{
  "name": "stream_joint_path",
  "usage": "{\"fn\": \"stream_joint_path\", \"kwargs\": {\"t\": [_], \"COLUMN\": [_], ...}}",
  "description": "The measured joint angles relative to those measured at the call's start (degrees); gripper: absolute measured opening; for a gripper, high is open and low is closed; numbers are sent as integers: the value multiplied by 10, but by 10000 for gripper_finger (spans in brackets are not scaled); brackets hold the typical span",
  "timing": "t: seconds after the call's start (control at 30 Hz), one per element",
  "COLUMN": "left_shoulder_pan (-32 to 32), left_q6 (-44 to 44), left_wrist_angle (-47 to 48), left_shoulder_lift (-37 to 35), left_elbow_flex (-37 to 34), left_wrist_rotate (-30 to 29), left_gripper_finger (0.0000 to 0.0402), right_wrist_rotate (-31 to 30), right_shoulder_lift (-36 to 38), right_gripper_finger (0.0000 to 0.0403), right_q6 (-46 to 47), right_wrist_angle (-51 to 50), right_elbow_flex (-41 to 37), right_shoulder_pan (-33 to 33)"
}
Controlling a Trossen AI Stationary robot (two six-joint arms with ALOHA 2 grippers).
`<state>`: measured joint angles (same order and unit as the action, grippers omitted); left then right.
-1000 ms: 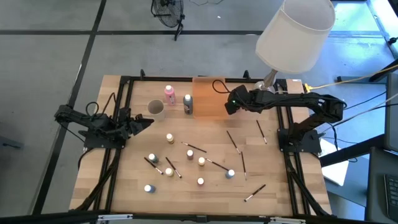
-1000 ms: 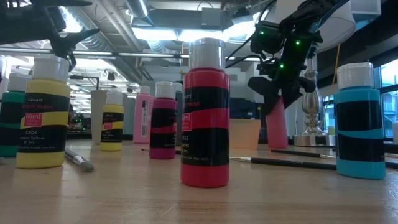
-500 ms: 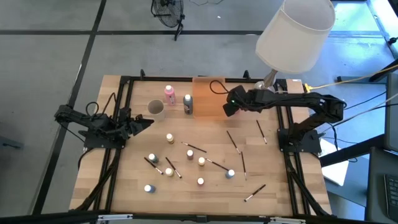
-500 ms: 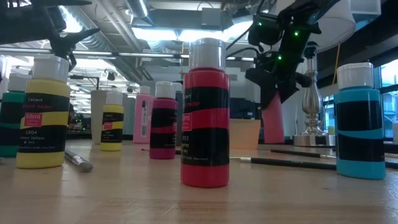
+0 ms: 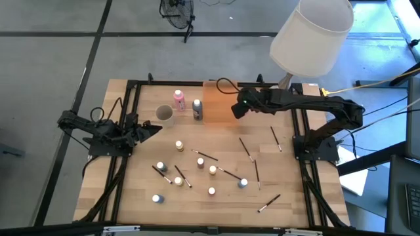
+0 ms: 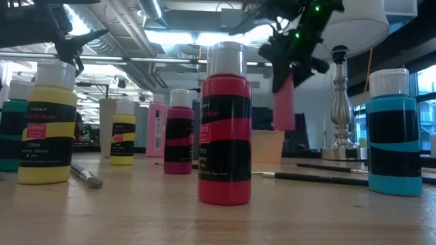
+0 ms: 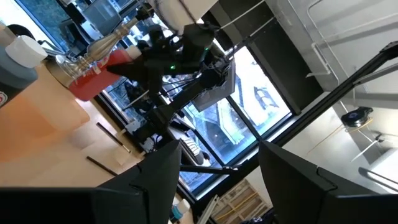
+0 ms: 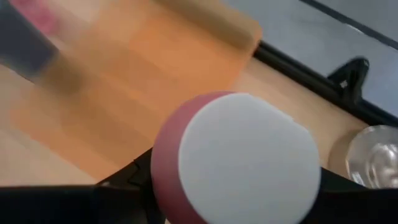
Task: Pick & Place Paint Supplies
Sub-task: Put the large dark pink paint bottle into the orange bin
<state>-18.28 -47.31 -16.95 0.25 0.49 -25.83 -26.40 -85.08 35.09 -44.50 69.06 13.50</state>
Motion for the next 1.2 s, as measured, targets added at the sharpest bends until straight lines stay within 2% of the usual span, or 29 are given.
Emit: {"fn": "stream_joint_path", "kwargs": {"t": [0.33,0.6,0.83,1.2], "left_shoulder_pan": [0,0,0,0], "left_q6": [0,0,0,0], "left_wrist_angle": [1,4,5,5], "left_shoulder_lift": [0,0,0,0], "left_elbow_flex": [0,0,0,0], "left_wrist_rotate": [18,18,18,15], "left_gripper_finger": [212,212,214,213], "right_wrist_rotate": [-16,0,26,31], "right_shoulder_lift": [0,-1,-31,-95], "right_gripper_finger": [201,201,201,201], "right_q6": [-29,-74,-100,-121], "right_wrist_angle": [4,106,147,176], "right_elbow_flex": [50,56,57,57], "right_shoulder_pan": [-9,-4,23,68]}}
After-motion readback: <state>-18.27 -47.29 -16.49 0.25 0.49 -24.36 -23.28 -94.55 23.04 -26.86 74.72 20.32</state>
